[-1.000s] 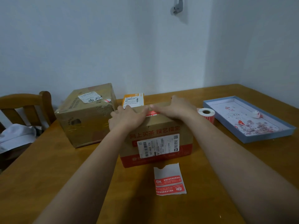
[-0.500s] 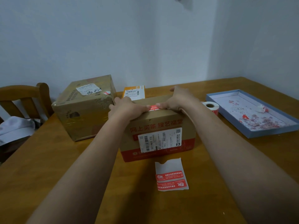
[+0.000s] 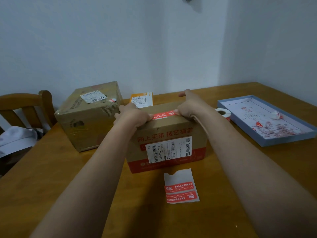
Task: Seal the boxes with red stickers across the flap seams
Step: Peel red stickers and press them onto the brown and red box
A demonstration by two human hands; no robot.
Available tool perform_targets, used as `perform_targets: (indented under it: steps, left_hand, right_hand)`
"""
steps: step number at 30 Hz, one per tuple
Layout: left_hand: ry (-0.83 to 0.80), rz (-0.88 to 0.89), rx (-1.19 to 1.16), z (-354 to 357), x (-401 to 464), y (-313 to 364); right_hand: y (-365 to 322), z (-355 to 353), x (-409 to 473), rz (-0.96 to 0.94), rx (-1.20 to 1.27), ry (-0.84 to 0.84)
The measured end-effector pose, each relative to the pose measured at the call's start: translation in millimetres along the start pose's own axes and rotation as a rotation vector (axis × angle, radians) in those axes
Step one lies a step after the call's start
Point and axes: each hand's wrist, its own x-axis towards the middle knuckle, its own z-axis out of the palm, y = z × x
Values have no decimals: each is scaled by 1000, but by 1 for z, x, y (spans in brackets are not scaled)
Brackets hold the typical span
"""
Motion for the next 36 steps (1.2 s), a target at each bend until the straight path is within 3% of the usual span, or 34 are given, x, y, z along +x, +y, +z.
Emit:
perform_targets:
  steps: [10, 15, 36]
  left_hand:
    - [80, 83, 145, 1, -13, -1]
    - [95, 111, 251, 3, -19, -1]
    - [109, 104, 206, 4, -12, -1]
  right_hand:
    - [3, -2, -16, -39, -60, 47]
    - [2, 4, -15, -32, -218, 97]
    - [2, 4, -11, -34, -172, 94]
